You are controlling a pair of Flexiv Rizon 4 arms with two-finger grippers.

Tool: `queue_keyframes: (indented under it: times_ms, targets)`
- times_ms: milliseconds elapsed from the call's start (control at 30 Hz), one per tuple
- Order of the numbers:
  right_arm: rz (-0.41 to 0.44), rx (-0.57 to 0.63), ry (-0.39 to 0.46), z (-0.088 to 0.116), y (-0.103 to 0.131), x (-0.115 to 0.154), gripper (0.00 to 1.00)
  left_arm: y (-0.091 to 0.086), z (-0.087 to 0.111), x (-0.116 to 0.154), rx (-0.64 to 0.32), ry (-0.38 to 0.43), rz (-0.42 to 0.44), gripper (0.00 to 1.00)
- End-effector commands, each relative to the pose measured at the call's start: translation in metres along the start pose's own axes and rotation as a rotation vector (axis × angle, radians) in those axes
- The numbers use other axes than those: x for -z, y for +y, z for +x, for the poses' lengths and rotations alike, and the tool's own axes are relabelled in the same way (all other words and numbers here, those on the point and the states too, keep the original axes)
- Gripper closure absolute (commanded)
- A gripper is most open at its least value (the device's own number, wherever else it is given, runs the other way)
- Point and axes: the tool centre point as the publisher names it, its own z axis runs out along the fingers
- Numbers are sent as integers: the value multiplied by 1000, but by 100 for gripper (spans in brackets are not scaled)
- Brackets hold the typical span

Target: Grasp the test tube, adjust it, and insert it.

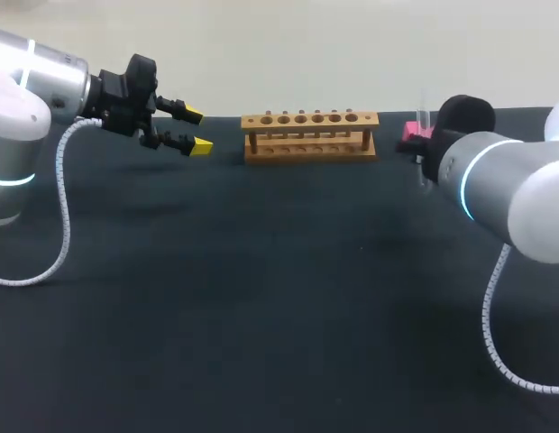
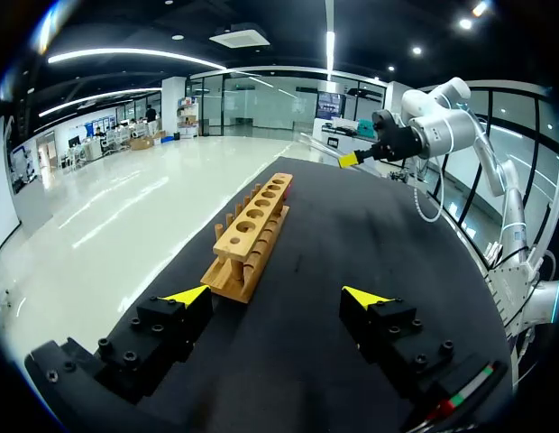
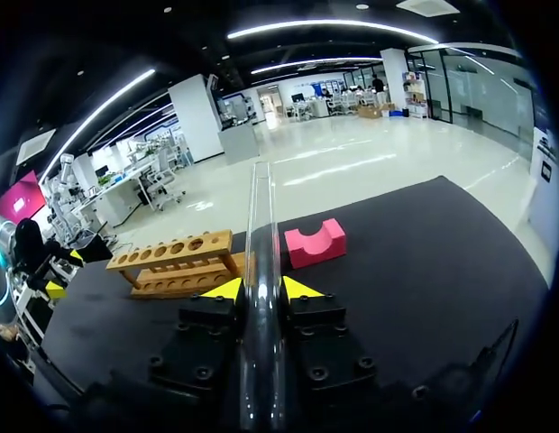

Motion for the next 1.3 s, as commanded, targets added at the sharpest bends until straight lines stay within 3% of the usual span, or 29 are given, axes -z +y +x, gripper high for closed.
queue_keyframes:
  times_ms: [33, 700, 1033, 1300]
  targets:
    - [-9, -9, 5, -1, 1, -1, 100, 0, 1, 0, -2, -2, -2, 0]
    - [-9, -9, 5, -1, 1, -1, 100, 0, 1, 0, -2, -2, -2, 0]
    - [5, 12, -49, -6, 36, -2, 100, 0, 1, 0, -2, -2, -2, 0]
    - [-2, 37, -50, 4, 66, -5, 100, 0, 1, 0, -2, -2, -2, 0]
